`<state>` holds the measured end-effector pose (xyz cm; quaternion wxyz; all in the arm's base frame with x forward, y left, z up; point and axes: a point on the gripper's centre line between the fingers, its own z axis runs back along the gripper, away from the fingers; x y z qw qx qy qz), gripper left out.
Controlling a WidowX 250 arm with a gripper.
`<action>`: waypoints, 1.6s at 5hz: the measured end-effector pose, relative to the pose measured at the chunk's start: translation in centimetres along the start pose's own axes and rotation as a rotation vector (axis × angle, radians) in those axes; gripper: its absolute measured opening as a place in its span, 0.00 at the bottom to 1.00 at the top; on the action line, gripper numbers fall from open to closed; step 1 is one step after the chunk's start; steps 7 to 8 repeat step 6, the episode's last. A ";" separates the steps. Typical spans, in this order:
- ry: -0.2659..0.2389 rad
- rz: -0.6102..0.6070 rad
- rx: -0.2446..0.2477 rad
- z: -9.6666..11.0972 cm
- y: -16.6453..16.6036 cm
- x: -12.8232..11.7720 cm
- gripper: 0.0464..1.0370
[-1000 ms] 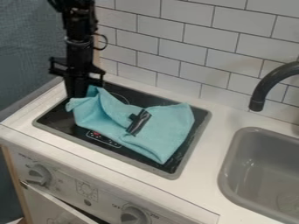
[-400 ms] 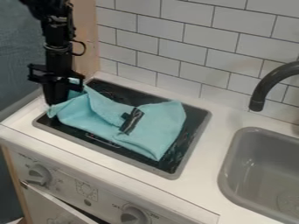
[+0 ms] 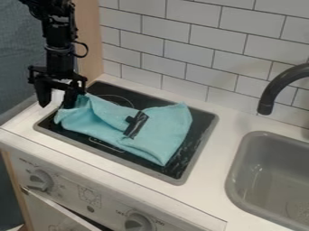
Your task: Unfold the cloth from right to left
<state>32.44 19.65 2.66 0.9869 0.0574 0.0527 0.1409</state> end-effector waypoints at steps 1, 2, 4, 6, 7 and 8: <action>0.008 0.002 0.002 0.2 0.1 0.0 0.98; 0.001 -0.001 -0.009 0.6 -0.1 0.0 0.97; -0.137 0.003 -0.006 6.4 0.3 -0.5 0.96; -0.172 0.083 -0.016 7.2 0.0 -1.8 0.96; -0.172 0.083 -0.016 7.2 0.0 -1.8 0.96; -0.172 0.083 -0.016 7.2 0.0 -1.8 0.96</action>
